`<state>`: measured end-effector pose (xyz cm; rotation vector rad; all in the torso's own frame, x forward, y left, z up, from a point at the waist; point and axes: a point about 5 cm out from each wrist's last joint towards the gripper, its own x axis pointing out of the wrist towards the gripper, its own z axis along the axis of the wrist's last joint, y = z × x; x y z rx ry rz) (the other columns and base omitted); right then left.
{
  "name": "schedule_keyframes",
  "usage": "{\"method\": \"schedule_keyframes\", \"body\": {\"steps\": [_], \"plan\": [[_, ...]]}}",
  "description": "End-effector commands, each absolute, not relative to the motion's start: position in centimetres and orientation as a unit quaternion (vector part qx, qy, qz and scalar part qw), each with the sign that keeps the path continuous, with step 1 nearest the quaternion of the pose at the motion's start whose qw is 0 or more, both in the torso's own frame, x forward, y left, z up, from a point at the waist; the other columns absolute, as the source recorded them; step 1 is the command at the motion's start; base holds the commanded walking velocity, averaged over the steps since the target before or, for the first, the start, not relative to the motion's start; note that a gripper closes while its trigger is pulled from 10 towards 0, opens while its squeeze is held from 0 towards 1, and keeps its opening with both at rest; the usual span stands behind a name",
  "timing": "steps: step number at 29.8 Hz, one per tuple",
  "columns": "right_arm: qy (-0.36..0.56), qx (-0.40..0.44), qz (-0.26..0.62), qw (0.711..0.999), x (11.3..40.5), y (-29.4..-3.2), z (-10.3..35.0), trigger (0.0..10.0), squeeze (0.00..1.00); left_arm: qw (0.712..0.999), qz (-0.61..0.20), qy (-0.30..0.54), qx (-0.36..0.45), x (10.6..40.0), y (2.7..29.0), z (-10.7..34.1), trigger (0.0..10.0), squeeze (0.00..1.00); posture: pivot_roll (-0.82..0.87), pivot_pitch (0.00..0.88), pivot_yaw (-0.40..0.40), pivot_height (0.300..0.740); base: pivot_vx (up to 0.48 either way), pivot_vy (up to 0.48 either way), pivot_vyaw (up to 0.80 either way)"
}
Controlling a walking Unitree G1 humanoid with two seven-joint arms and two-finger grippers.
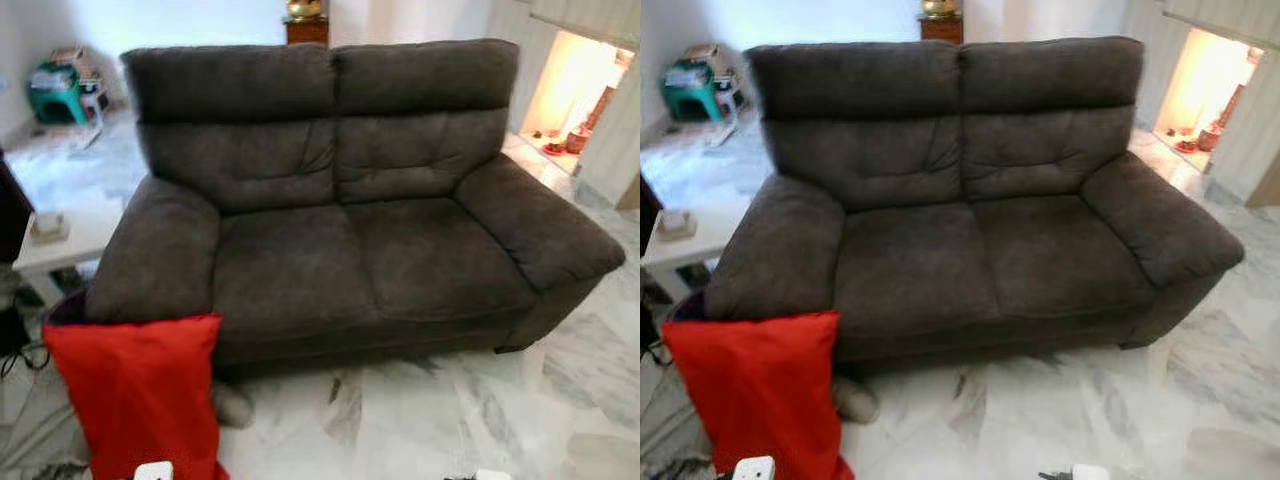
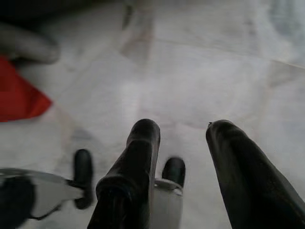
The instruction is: Move the pillow to the sofa from floor
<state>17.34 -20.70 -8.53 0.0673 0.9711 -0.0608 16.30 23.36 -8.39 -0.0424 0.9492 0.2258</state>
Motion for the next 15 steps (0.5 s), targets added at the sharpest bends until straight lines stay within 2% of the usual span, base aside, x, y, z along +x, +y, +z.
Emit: {"method": "schedule_keyframes", "body": {"steps": [1,7,13,15], "plan": [[0.444,0.121,-0.034,0.887,19.3,-17.13,-8.1,10.0,0.0,0.878,0.058,0.474,0.04,18.33,22.45,-7.83,10.0,0.0,0.08,0.134,0.064,0.74,0.0,0.386,0.0],[0.444,0.12,-0.031,0.887,19.49,-16.93,-8.03,10.0,0.0,0.877,0.057,0.475,0.042,18.19,22.3,-7.93,10.0,0.0,0.09,0.133,0.06,0.74,0.0,0.356,0.0],[0.444,0.112,-0.029,0.889,19.42,-17.3,-8.02,10.0,0.0,0.877,0.049,0.476,0.05,18.15,22.07,-8.0,10.0,0.0,0.08,0.131,0.055,0.74,0.0,0.0,0.0],[0.442,0.111,-0.028,0.89,19.45,-17.41,-7.98,10.0,0.0,0.877,0.048,0.475,0.048,18.17,21.91,-8.02,10.0,0.0,0.08,0.136,0.053,0.74,0.0,0.0,0.65]]}}
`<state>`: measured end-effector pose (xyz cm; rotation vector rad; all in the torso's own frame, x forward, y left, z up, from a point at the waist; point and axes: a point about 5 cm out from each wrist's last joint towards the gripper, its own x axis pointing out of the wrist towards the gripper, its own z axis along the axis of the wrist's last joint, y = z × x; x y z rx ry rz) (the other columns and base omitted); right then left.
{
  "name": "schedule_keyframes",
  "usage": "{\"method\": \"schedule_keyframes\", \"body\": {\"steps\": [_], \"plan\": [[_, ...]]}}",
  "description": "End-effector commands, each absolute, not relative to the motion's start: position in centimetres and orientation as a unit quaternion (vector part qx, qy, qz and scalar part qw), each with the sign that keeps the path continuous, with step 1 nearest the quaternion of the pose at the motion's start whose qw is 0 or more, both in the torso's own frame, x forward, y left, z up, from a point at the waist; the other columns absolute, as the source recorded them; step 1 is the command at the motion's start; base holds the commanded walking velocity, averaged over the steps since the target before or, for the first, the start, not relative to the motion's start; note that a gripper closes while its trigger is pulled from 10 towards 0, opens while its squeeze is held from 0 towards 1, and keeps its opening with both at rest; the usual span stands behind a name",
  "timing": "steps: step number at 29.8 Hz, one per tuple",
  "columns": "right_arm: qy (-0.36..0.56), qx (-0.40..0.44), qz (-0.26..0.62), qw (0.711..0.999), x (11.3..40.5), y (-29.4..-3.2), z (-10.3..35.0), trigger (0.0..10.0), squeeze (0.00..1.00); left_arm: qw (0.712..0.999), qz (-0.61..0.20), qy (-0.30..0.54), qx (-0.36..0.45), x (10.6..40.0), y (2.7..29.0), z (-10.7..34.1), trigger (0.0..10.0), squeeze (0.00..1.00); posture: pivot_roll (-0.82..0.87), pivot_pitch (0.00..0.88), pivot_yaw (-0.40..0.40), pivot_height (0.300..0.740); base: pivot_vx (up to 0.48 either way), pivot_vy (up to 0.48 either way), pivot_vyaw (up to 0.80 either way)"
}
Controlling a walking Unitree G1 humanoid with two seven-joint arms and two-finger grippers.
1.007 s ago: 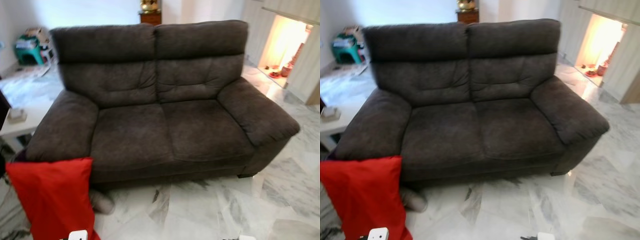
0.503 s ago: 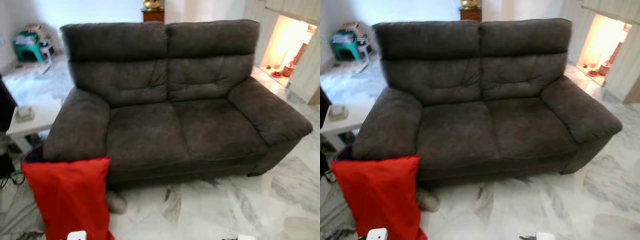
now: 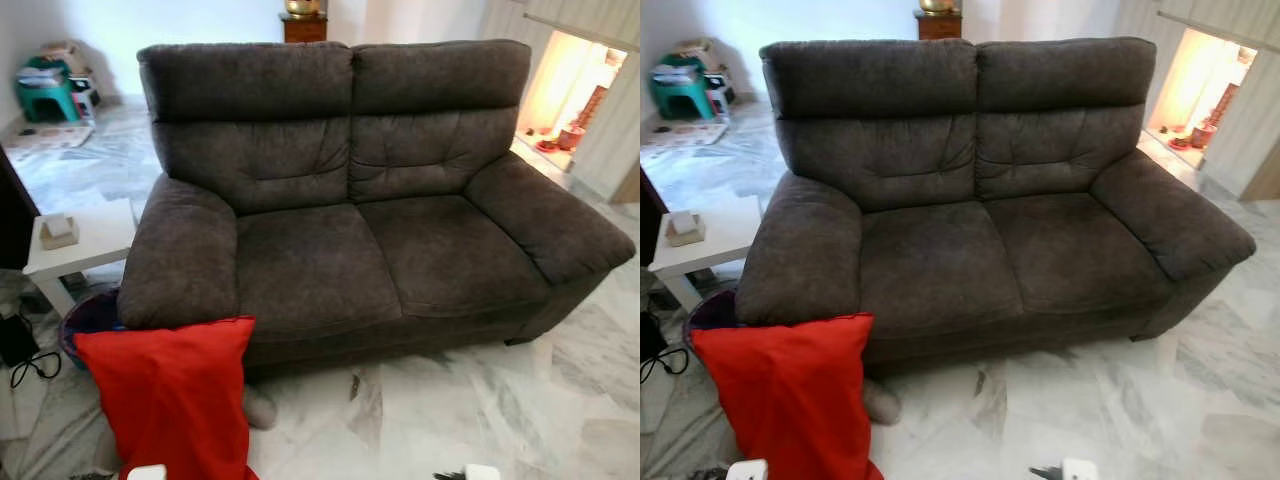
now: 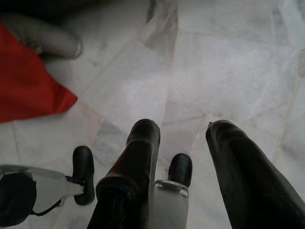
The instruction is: Move the pillow to the sofa from floor
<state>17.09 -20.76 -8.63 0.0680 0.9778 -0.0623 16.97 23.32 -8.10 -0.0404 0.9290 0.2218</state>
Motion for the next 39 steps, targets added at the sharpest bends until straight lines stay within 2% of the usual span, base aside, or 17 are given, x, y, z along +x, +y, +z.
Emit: {"method": "schedule_keyframes", "body": {"steps": [1,11,31,39], "plan": [[0.442,0.107,-0.02,0.891,19.5,-17.4,-7.9,10.0,0.0,0.879,0.05,0.473,0.043,18.3,21.8,-8.0,10.0,0.0,0.08,0.135,0.052,0.74,0.0,0.0,0.8],[0.444,0.104,-0.002,0.89,19.5,-17.1,-8.0,10.0,0.0,0.883,0.052,0.465,0.041,18.8,21.6,-7.8,10.0,0.0,0.06,0.134,0.064,0.74,0.0,0.0,0.8],[0.446,0.11,-0.023,0.888,19.3,-17.4,-8.1,10.0,0.0,0.888,0.041,0.457,0.043,19.4,21.4,-7.5,10.0,0.0,0.05,0.087,0.067,0.74,0.0,0.0,0.8],[0.452,0.107,-0.053,0.884,19.1,-17.8,-8.2,10.0,0.0,0.889,0.041,0.454,0.043,19.5,21.4,-7.4,10.0,0.0,0.05,0.093,0.066,0.74,0.0,0.0,0.14]]}}
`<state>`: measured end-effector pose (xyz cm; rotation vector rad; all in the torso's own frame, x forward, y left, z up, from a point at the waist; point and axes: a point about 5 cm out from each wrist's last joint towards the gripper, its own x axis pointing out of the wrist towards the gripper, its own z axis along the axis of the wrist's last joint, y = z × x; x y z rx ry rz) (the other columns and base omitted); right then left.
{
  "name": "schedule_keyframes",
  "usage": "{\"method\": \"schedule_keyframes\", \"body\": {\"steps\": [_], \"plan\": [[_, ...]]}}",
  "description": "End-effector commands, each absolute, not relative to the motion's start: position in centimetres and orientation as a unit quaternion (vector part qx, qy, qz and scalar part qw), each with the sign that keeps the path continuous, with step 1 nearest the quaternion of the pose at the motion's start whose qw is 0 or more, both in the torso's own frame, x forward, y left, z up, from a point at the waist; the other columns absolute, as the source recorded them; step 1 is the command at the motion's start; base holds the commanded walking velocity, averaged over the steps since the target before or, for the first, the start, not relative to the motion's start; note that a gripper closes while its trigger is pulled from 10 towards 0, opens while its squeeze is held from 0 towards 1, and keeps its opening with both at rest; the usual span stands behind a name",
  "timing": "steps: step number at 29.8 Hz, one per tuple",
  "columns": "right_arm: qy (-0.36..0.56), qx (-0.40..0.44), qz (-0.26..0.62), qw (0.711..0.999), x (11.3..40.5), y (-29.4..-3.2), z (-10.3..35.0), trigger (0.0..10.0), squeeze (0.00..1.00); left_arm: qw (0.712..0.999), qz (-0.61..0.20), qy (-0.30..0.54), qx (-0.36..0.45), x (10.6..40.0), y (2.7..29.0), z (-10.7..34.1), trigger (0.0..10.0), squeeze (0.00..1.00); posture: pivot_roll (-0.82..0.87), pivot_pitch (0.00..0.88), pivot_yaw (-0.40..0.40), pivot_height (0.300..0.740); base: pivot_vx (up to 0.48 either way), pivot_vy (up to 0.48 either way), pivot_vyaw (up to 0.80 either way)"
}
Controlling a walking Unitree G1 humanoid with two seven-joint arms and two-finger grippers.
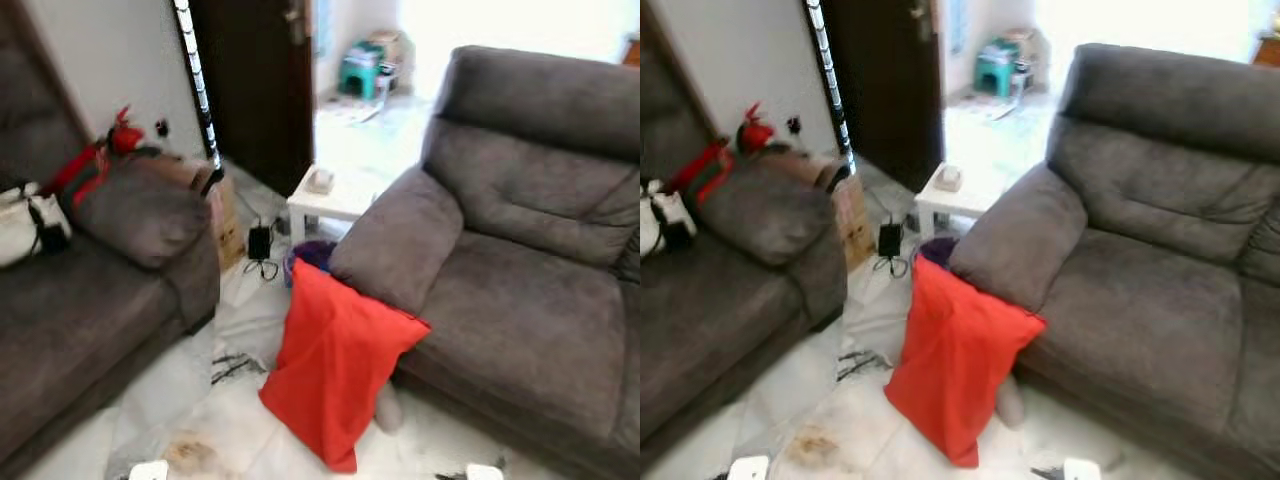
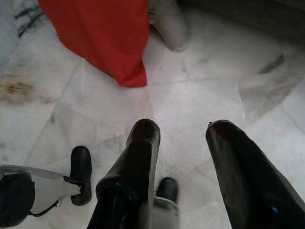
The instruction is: Move the pillow to the sofa from floor
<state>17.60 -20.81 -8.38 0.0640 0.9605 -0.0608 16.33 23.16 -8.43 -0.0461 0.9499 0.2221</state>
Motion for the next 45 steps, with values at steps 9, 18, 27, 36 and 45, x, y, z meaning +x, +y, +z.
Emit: {"method": "schedule_keyframes", "body": {"steps": [9,18,27,36,45], "plan": [[0.459,0.104,-0.044,0.881,18.9,-17.3,-8.3,10.0,0.0,0.888,0.041,0.455,0.044,19.3,21.4,-7.5,10.0,0.0,0.05,0.102,0.069,0.74,0.0,0.0,0.0],[0.459,0.104,-0.044,0.881,18.9,-17.3,-8.3,10.0,0.0,0.888,0.041,0.455,0.044,19.3,21.4,-7.5,10.0,0.0,0.05,0.102,0.069,0.74,0.0,0.0,0.0],[0.459,0.104,-0.044,0.881,18.9,-17.3,-8.3,10.0,0.0,0.888,0.041,0.455,0.044,19.3,21.4,-7.5,10.0,0.0,0.05,0.102,0.069,0.74,0.0,0.0,0.0],[0.459,0.104,-0.044,0.881,18.9,-17.3,-8.3,10.0,0.0,0.888,0.041,0.455,0.044,19.3,21.4,-7.5,10.0,0.0,0.05,0.102,0.069,0.74,0.0,0.0,0.0],[0.449,0.115,-0.07,0.883,17.7,-19.8,-8.5,10.0,0.0,0.895,-0.008,0.441,0.066,19.6,21.1,-7.3,10.0,0.0,0.05,0.104,0.081,0.74,0.0,0.0,0.0]]}}
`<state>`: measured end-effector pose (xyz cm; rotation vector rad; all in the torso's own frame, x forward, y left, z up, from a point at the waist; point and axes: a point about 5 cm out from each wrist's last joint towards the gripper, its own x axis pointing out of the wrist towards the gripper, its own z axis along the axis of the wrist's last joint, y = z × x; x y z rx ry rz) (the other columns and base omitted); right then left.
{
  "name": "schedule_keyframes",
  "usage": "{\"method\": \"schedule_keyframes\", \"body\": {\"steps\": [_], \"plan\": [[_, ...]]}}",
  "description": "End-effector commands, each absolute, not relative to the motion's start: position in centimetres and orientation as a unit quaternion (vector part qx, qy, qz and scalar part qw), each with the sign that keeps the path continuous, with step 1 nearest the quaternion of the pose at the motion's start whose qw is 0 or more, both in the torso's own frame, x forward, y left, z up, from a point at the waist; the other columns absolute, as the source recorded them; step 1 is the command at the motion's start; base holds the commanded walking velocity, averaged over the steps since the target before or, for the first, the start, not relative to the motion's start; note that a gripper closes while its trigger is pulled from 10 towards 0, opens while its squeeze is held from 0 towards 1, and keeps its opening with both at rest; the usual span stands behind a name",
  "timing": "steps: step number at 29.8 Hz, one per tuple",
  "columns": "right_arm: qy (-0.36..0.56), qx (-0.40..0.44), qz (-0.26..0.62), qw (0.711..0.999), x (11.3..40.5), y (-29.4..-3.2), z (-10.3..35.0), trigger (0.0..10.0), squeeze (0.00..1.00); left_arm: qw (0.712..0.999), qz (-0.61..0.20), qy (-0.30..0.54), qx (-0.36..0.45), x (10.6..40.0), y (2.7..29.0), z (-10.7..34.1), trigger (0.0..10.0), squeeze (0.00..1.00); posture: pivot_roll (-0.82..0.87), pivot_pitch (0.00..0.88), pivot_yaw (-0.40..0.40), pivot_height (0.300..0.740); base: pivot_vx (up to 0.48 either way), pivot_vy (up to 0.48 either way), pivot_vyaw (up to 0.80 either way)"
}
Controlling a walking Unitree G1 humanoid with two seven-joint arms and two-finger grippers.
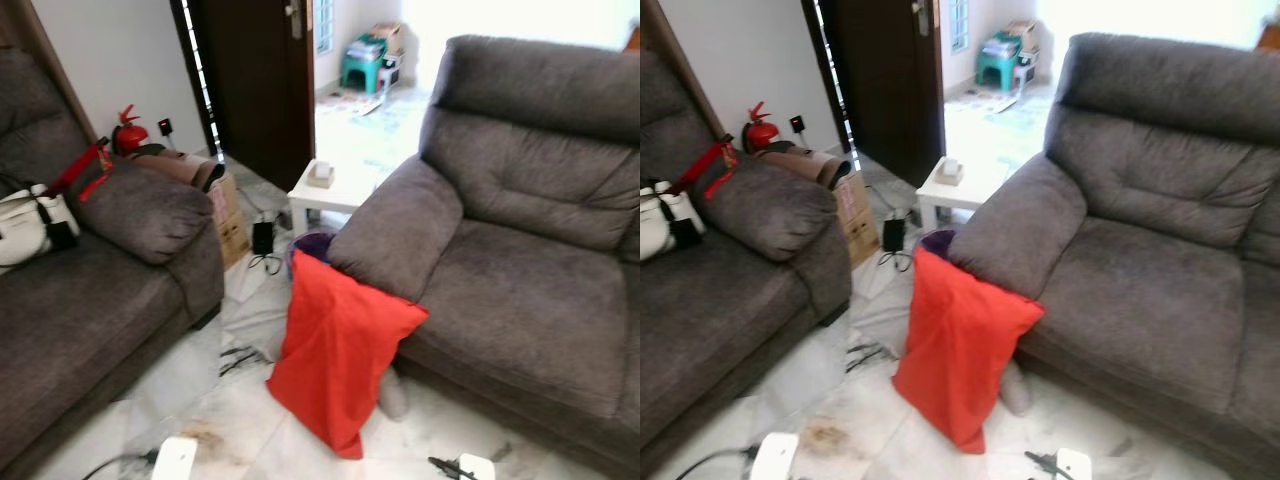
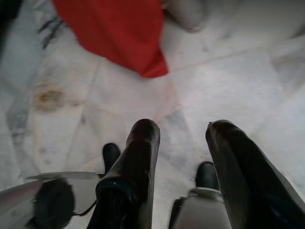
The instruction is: Move the pillow to the sofa from floor
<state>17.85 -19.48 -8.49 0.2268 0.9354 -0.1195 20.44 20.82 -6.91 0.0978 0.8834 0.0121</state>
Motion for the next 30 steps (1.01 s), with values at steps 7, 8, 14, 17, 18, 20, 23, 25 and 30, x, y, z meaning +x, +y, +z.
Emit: {"method": "schedule_keyframes", "body": {"steps": [7,8,14,17,18,20,23,25,30], "plan": [[0.436,0.12,-0.073,0.889,18.0,-19.3,-8.4,10.0,0.0,0.896,-0.01,0.438,0.077,19.7,20.9,-7.3,10.0,0.0,0.05,0.104,0.08,0.74,0.0,0.0,0.0],[0.435,0.121,-0.074,0.889,18.0,-19.3,-8.4,10.0,0.0,0.896,-0.01,0.438,0.076,19.7,20.9,-7.3,10.0,0.0,0.05,0.104,0.076,0.74,0.0,0.0,0.0],[0.416,0.116,-0.071,0.899,19.3,-18.9,-7.8,10.0,0.0,0.898,-0.005,0.436,0.063,19.7,20.5,-7.4,10.0,0.0,0.04,0.095,0.046,0.74,0.0,0.0,0.0],[0.414,0.106,-0.07,0.901,19.6,-19.3,-7.6,10.0,0.0,0.898,0.004,0.437,0.051,19.7,20.1,-7.5,10.0,0.0,0.05,0.089,0.028,0.74,0.0,0.0,0.0],[0.413,0.105,-0.069,0.902,19.8,-19.4,-7.5,10.0,0.0,0.898,0.007,0.437,0.048,19.7,20.1,-7.5,10.0,0.0,0.05,0.089,0.026,0.74,0.0,0.0,0.0],[0.412,0.105,-0.067,0.903,19.9,-19.4,-7.4,10.0,0.0,0.898,0.007,0.437,0.048,19.6,20.1,-7.5,10.0,0.0,0.05,0.089,0.024,0.74,0.0,0.0,0.0],[0.41,0.104,-0.062,0.904,20.1,-19.4,-7.3,10.0,0.0,0.898,0.008,0.437,0.046,19.5,20.1,-7.6,10.0,0.0,0.05,0.09,0.024,0.74,0.0,0.0,0.0],[0.409,0.105,-0.062,0.904,20.2,-19.6,-7.3,10.0,0.0,0.896,0.014,0.441,0.048,19.3,20.4,-7.6,10.0,0.0,0.05,0.091,0.026,0.74,0.0,0.0,0.0],[0.412,0.102,-0.073,0.902,19.6,-21.5,-7.2,10.0,0.0,0.895,0.021,0.443,0.047,19.0,20.8,-7.7,10.0,0.0,0.05,0.097,0.037,0.74,0.0,0.0,0.0]]}}
